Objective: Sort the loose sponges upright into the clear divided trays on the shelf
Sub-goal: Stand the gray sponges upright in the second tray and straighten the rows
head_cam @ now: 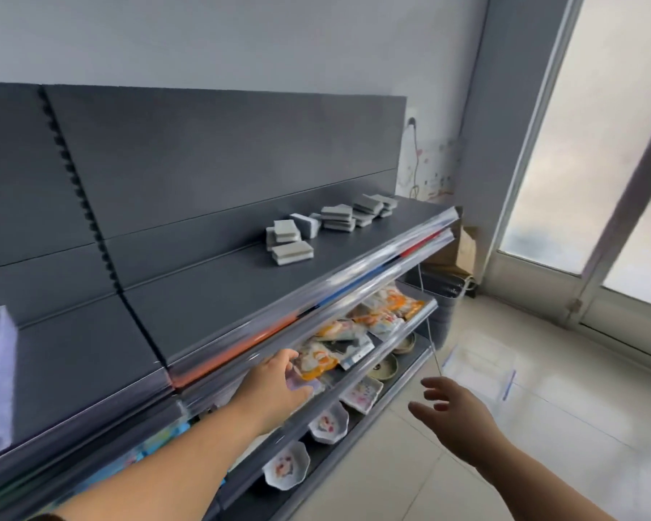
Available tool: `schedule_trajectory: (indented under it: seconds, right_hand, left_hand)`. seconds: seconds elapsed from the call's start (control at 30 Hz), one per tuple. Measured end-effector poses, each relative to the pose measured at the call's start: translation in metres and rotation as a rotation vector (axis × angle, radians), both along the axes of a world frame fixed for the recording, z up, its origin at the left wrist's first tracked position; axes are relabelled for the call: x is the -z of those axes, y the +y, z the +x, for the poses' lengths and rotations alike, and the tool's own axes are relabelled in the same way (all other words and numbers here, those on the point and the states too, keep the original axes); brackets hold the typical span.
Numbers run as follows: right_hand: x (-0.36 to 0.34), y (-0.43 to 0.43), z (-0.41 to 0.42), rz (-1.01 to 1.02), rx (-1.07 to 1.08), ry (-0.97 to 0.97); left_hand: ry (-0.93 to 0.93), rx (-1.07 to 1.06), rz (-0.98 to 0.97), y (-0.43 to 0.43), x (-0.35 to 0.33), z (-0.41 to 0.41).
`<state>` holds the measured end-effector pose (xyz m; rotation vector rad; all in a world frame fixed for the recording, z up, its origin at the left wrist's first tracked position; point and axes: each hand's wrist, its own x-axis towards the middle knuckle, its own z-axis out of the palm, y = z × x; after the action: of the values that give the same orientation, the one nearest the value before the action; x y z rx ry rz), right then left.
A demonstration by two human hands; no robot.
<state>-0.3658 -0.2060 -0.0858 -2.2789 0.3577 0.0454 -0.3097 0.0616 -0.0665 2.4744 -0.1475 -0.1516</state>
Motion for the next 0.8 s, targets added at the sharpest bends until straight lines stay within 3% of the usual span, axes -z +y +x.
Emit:
schedule_trajectory:
  seconds: [0.23,0.57,0.8]
  right_hand:
    - [0.006,-0.020,0.085,0.025,0.027,-0.007]
    - [-0.026,-0.030,0.298,0.073,0.116,-0.093]
    - [-0.044,-0.057,0.421,0.120,0.106,-0.168]
  left_hand:
    - [0.026,0.062,-0.016,-0.035,0.013,0.101]
    - [-0.057,0.103,-0.068,-0.043,-0.017,0.321]
    - [-0.093,0.079,-0.074,-0.071,-0.030,0.427]
